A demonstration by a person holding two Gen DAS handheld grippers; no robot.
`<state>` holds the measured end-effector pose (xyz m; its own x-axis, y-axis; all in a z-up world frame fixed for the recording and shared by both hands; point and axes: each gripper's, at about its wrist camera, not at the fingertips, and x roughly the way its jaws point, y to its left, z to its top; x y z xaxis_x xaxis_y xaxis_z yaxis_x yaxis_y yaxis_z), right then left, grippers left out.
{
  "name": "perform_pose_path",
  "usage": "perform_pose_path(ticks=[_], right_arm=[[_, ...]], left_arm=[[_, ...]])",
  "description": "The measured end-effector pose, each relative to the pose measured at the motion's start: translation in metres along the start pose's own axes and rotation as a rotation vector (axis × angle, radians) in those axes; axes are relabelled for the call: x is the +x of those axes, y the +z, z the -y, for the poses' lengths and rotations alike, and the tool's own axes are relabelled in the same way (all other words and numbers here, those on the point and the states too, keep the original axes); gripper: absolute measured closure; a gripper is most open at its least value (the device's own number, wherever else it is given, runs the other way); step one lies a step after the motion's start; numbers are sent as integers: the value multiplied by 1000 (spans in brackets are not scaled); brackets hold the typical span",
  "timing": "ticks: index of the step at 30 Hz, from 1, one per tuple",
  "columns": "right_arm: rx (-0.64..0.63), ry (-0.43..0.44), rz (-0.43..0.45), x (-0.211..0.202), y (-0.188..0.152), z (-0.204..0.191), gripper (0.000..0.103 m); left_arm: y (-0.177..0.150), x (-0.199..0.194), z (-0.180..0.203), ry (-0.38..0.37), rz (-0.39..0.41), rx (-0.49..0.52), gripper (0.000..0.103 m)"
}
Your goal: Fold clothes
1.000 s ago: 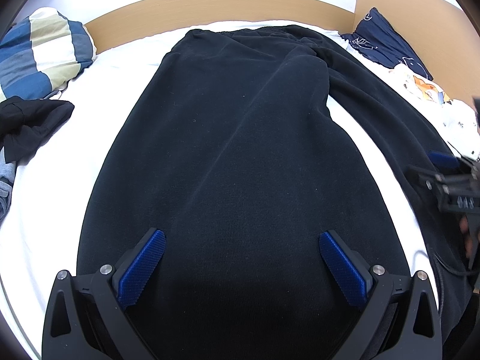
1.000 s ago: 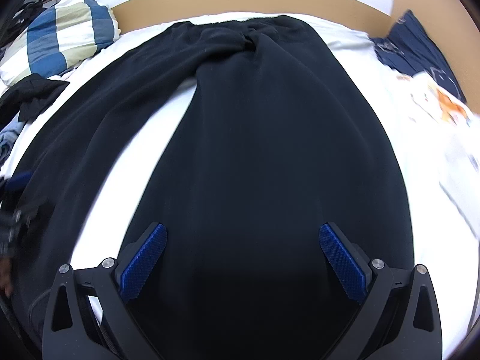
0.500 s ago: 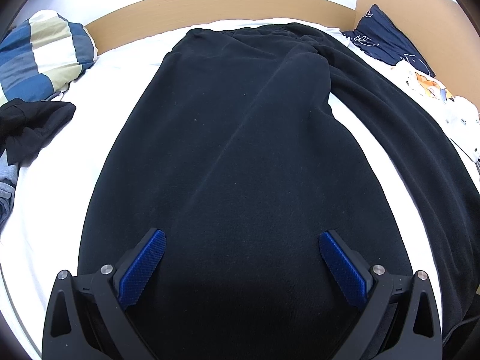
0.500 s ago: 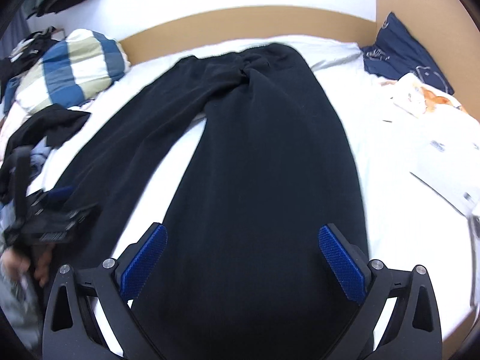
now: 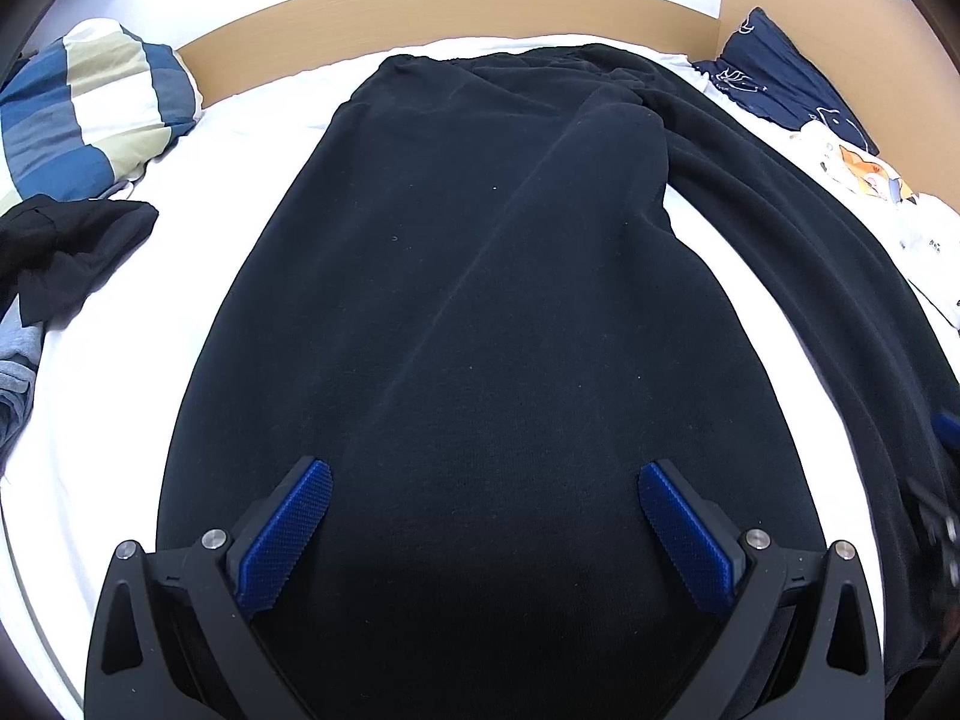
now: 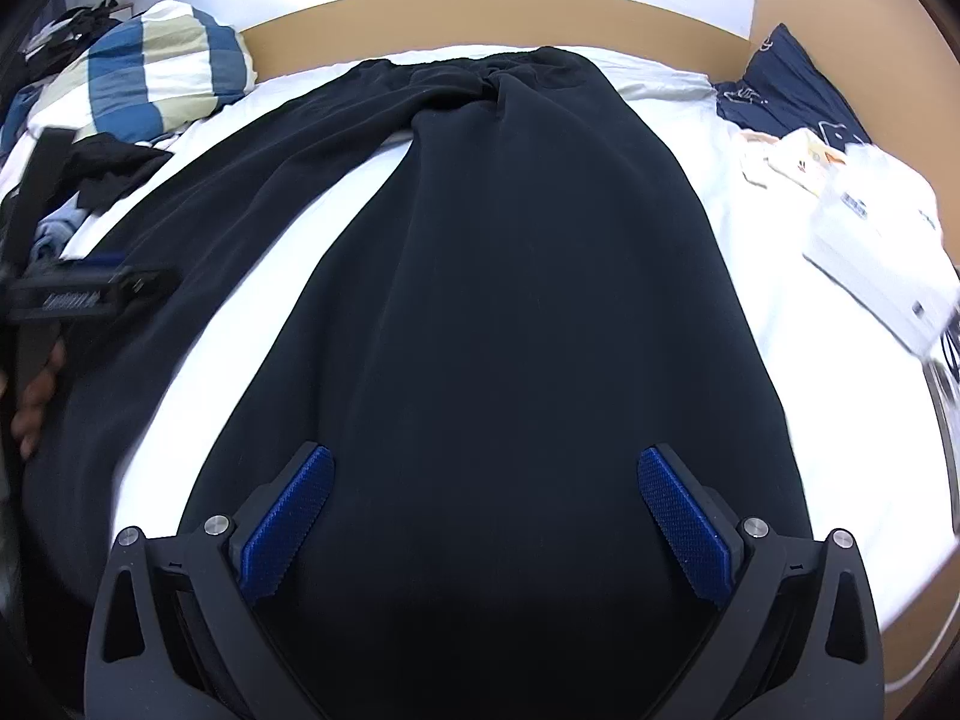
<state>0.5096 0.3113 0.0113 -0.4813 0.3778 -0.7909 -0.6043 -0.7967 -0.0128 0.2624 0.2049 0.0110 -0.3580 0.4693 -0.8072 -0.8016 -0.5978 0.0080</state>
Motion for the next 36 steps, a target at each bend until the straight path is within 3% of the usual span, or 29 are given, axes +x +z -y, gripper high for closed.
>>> perform_pose_path(ticks=[3, 6, 9, 15, 19, 25, 36], right_arm=[[16, 48, 2, -12, 16, 1, 0], [25, 65, 114, -21, 47, -2, 0], [-10, 56, 165, -11, 82, -10, 0], [46, 63, 88, 36, 121, -11, 0], [139, 127, 28, 62, 110, 1, 0], [43, 4, -17, 67, 116, -21, 0], [74, 49, 2, 63, 122, -18, 0]], left_arm=[[0, 1, 0, -1, 1, -1, 0], [0, 2, 1, -1, 1, -2, 0], [-1, 1, 0, -3, 2, -2, 0], [-2, 0, -1, -7, 3, -5, 0], [-1, 0, 0, -1, 1, -3, 0], [2, 4, -1, -4, -1, -10, 0], [0, 2, -3, 3, 5, -22, 0]])
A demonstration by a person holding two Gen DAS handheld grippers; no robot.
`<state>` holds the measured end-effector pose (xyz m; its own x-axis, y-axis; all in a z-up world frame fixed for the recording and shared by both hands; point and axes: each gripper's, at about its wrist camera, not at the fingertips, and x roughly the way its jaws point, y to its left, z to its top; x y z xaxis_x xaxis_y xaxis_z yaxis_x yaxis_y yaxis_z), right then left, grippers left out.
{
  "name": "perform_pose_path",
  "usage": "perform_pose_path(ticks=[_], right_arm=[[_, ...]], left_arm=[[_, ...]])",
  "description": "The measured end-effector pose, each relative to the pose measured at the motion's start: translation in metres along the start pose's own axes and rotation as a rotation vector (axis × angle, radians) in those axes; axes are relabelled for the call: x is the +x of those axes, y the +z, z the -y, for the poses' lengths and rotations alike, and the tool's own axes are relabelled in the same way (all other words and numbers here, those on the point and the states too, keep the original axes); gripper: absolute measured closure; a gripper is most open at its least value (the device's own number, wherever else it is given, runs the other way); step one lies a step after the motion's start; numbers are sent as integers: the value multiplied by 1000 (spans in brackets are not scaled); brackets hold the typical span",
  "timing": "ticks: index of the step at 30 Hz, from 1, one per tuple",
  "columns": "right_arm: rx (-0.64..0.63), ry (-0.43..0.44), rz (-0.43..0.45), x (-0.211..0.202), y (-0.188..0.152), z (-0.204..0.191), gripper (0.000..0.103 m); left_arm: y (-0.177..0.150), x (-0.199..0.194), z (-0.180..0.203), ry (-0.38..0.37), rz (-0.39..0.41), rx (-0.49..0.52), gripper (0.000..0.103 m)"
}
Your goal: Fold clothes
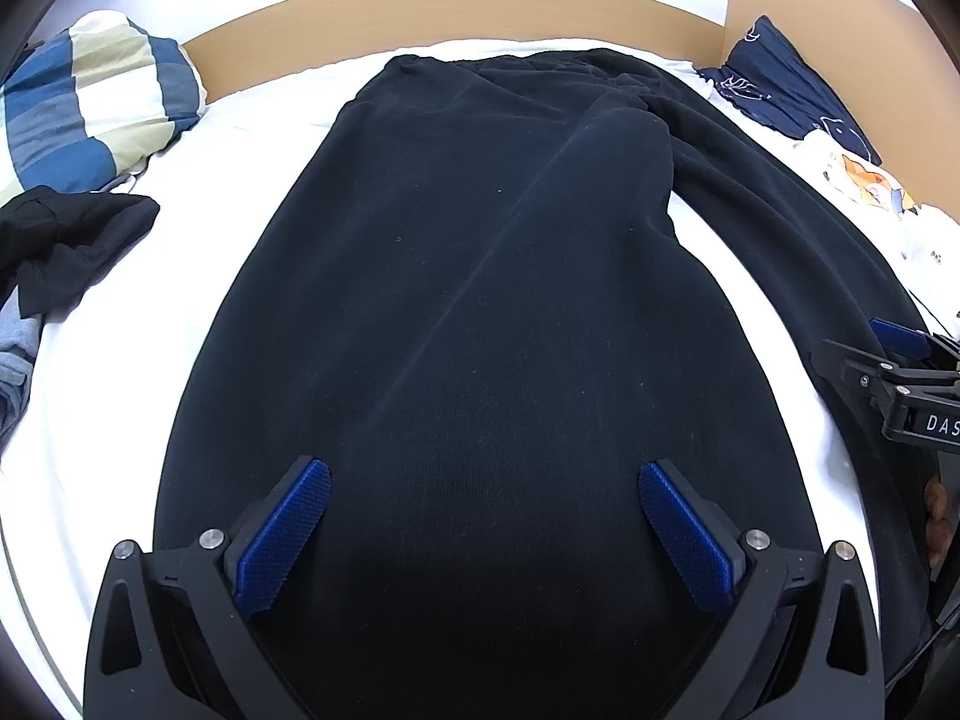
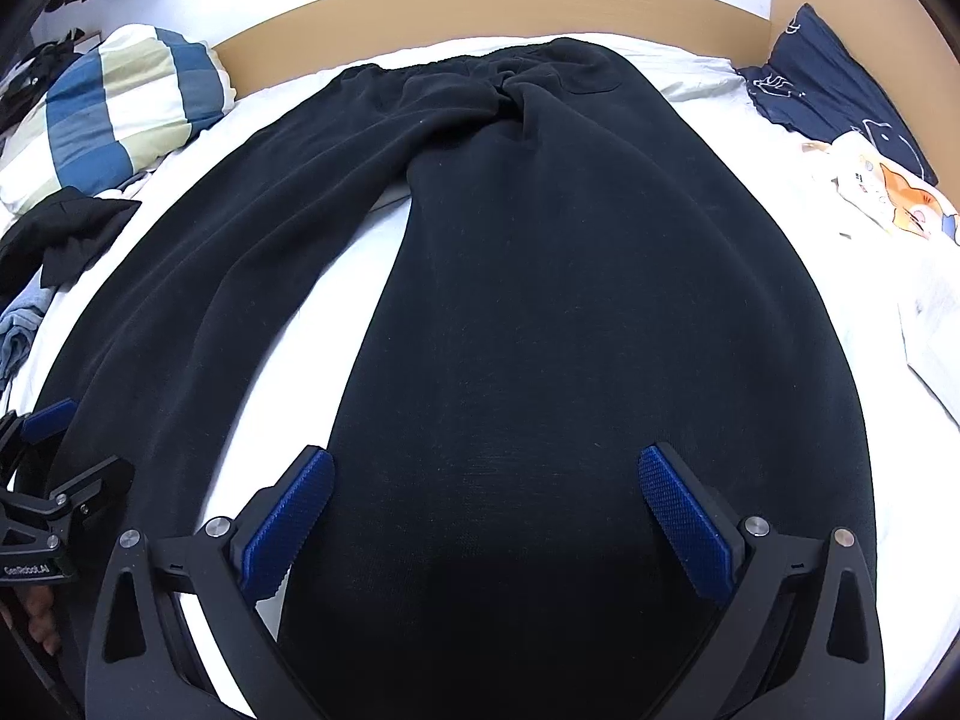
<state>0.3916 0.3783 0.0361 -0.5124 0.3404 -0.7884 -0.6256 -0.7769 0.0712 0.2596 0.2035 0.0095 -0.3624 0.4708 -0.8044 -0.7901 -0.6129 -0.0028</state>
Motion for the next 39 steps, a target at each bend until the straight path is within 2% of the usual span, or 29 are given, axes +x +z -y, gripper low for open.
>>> perform_pose_path(ticks=[6, 9, 11, 17, 21, 25, 28, 31, 39], right_arm=[[64, 89, 35, 0, -12, 19, 0], [99, 136, 51, 0, -11, 25, 0], [101, 138, 51, 0, -10, 25, 0], [35, 50, 15, 5, -6, 8, 0], [9, 19, 3, 6, -5, 4, 0], [-7, 16, -3, 5, -7, 6, 0], [-21, 9, -8, 5, -8, 6, 0], [-40, -12, -14, 2, -11, 6, 0], [-41, -15, -13, 2, -15, 9, 0]], left_arm=[[-24, -19, -2, 25, -8, -4, 0], [-43, -32, -3, 14, 17, 14, 0], [-51, -39, -2, 12, 37, 26, 0], [-20, -49, -10, -8, -47, -36, 3], [31, -63, -8, -50, 90, -104, 1], [58, -24, 6, 3, 40, -53, 1], [45, 6, 5, 6, -51, 18, 1], [30, 11, 1, -11, -11, 40, 0], [15, 3, 4, 12, -5, 17, 0]])
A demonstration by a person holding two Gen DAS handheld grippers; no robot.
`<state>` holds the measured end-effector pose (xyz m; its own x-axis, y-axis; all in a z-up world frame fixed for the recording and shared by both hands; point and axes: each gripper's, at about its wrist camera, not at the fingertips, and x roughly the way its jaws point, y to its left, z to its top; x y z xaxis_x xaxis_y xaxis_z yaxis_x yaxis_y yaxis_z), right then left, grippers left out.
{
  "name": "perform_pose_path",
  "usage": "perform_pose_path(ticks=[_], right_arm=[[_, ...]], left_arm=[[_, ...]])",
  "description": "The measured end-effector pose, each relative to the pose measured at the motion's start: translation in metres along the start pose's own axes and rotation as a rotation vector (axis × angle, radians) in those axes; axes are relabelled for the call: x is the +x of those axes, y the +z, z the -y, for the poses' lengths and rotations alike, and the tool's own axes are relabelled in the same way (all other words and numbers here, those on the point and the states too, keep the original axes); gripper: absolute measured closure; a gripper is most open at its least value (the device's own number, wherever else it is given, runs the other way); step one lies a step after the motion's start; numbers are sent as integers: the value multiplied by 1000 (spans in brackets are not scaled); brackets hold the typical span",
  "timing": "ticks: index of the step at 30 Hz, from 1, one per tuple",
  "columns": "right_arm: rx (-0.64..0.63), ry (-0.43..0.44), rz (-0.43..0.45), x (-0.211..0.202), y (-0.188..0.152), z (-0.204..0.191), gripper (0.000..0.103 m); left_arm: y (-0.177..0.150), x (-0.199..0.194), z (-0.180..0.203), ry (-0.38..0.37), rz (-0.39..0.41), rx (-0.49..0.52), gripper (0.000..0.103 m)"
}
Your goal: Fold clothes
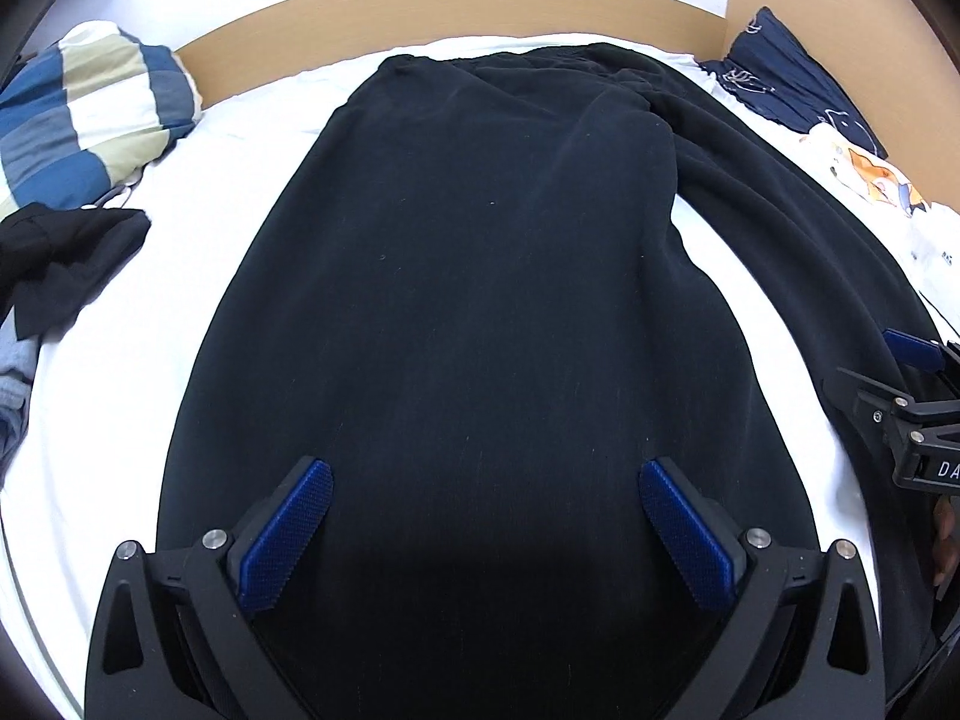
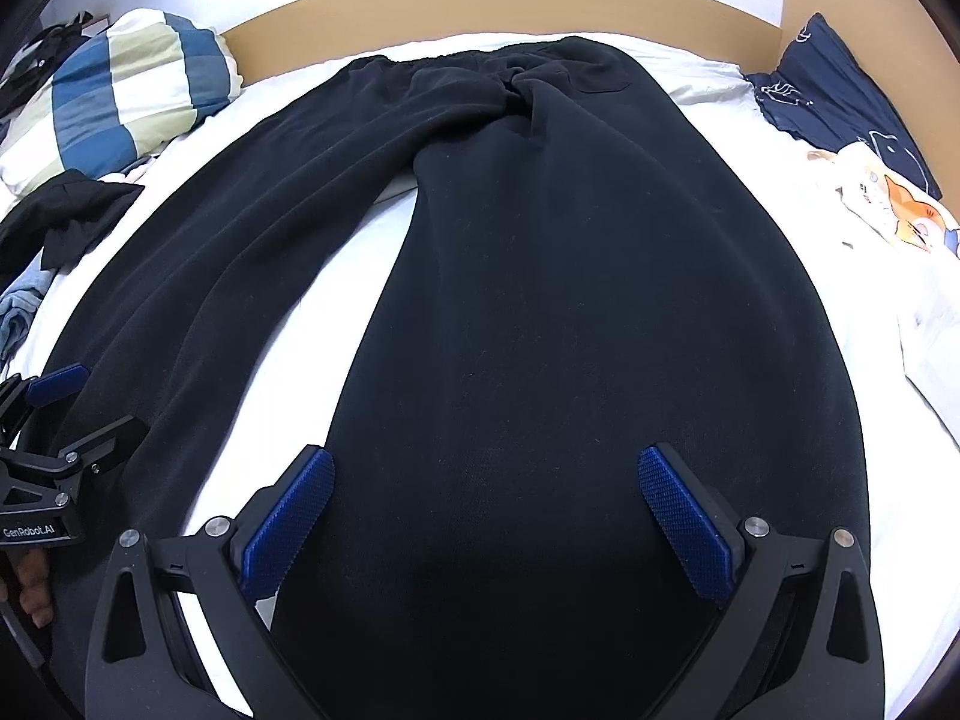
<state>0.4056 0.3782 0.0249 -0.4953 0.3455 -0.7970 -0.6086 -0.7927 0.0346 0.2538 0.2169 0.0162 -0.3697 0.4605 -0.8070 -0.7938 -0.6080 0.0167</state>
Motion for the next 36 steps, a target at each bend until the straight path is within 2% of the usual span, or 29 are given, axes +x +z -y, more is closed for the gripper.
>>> perform_pose_path(ticks=[36], right_arm=[[4, -2, 0, -5, -3, -4, 0]], left_arm=[[3, 9, 5, 1, 5, -7, 0]])
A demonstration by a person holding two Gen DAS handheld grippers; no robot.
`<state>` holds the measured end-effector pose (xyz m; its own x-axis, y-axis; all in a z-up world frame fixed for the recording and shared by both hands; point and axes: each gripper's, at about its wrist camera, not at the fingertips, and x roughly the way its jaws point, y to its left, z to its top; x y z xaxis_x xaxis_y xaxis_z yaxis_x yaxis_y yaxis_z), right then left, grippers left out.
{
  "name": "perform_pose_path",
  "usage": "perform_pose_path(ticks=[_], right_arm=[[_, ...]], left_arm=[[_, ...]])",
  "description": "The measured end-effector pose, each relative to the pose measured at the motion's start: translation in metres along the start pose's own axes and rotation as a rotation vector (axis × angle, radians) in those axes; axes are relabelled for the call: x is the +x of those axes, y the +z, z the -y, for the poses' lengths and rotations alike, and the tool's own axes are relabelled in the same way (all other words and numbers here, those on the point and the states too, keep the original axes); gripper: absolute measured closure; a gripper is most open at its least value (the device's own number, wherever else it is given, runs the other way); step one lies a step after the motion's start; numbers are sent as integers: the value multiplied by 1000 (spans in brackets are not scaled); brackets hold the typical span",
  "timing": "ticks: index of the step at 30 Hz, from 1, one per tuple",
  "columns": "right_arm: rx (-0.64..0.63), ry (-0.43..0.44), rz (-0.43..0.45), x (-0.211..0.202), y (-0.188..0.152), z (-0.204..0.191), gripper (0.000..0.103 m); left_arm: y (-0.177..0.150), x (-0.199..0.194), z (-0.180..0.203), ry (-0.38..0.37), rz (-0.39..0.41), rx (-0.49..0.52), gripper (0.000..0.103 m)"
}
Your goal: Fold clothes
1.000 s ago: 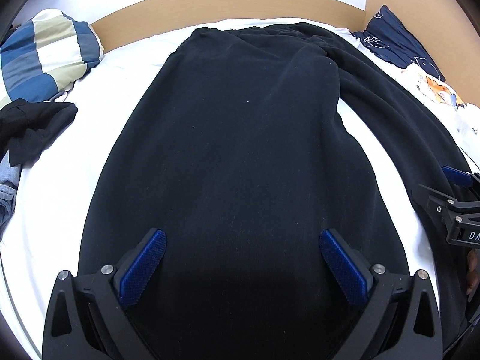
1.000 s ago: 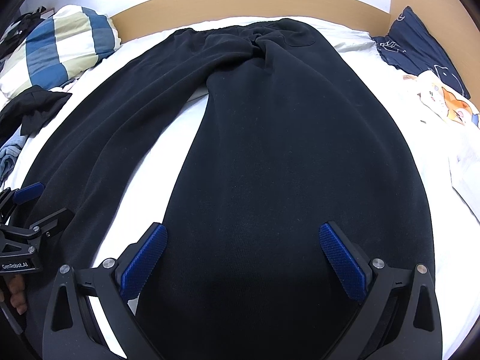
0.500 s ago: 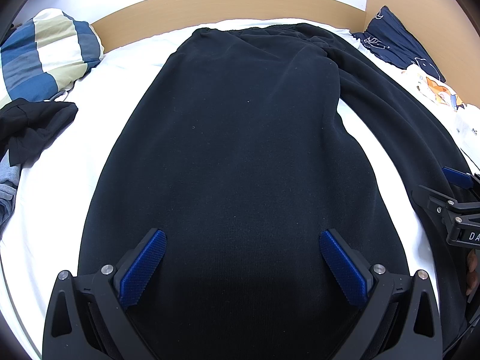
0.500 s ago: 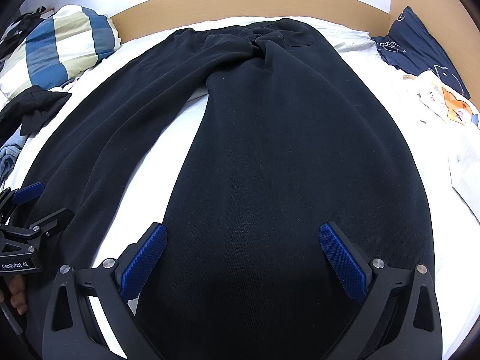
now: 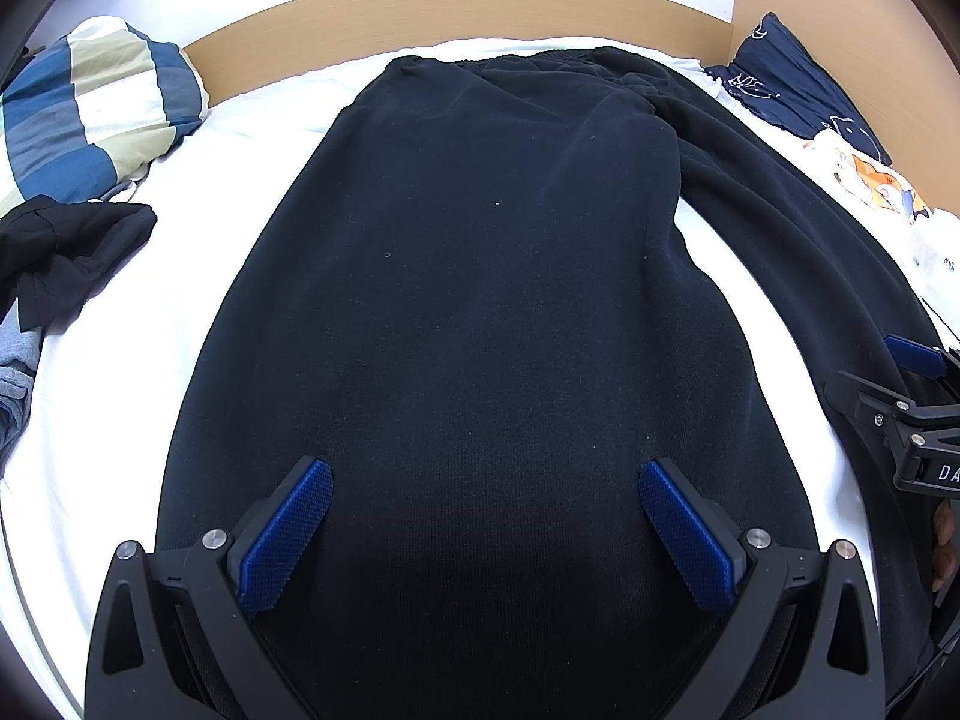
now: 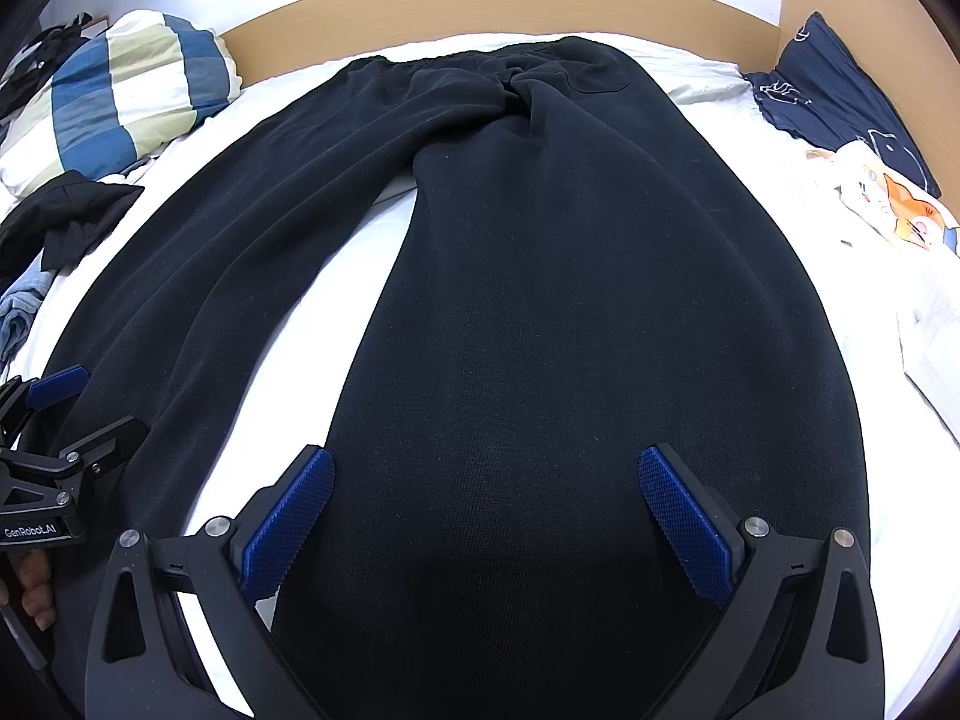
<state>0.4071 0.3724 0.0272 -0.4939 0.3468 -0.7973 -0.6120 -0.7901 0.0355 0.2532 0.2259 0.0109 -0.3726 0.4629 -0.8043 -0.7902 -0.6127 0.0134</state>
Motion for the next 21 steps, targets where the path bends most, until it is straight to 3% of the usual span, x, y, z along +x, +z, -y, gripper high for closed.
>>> perform_pose_path(ticks=[21], right_arm=[[0, 1, 0, -1, 0, -1, 0]], left_arm=[[0, 0, -2, 0, 0, 0, 0]])
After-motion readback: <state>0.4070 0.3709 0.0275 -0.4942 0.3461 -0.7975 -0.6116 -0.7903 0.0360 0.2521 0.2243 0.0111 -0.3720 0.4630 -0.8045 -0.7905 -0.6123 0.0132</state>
